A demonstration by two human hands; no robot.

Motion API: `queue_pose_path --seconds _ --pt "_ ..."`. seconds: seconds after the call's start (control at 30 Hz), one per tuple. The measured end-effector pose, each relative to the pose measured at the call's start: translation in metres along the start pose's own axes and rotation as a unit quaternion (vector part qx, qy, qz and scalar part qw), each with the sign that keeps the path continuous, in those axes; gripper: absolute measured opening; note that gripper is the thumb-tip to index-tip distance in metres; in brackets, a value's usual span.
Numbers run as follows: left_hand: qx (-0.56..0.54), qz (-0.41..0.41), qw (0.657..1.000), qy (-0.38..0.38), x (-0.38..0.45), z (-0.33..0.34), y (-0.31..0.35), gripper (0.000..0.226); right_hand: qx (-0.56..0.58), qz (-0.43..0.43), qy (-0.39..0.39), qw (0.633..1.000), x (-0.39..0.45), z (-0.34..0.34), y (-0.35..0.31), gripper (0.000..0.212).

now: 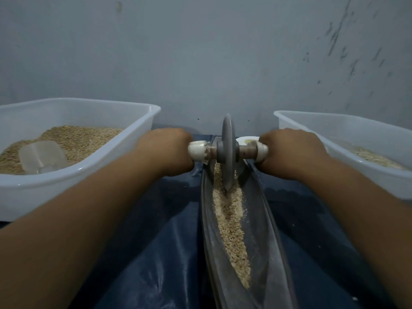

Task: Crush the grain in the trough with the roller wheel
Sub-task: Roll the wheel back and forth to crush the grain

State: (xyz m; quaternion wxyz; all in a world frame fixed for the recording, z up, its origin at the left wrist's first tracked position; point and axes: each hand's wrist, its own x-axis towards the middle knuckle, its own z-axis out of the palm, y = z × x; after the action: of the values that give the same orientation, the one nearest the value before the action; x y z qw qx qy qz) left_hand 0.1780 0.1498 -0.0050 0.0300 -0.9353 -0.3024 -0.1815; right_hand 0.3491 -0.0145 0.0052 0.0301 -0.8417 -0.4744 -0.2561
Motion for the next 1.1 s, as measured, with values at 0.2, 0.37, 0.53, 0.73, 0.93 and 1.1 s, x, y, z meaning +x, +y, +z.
queue_pose_path --seconds 0.2,0.37,0.53,0.73,0.93,1.1 --pt "0.049 0.039 0.997 -0.042 0.001 -0.014 0.009 0.033 0.157 0.011 -0.271 0.95 0.002 -0.008 0.014 0.022" --pt "0.045 0.049 0.998 0.018 -0.003 -0.014 0.014 0.021 0.137 0.034 -0.175 0.974 -0.003 0.001 0.01 0.022" --pt "0.017 0.009 0.995 -0.094 -0.002 -0.019 0.01 0.02 0.067 -0.021 -0.115 0.991 0.003 -0.005 0.006 0.022" --pt "0.032 0.027 0.994 -0.102 -0.003 -0.021 0.015 0.023 0.146 0.022 -0.264 0.953 0.0 -0.007 0.012 0.022" --pt "0.027 0.002 0.998 -0.05 -0.004 -0.015 0.013 0.02 0.058 -0.02 -0.086 0.994 0.001 0.0 0.006 0.019" --pt "-0.011 0.005 0.981 -0.195 -0.003 -0.024 0.01 0.023 0.162 0.001 -0.29 0.943 0.002 -0.015 0.011 0.022"
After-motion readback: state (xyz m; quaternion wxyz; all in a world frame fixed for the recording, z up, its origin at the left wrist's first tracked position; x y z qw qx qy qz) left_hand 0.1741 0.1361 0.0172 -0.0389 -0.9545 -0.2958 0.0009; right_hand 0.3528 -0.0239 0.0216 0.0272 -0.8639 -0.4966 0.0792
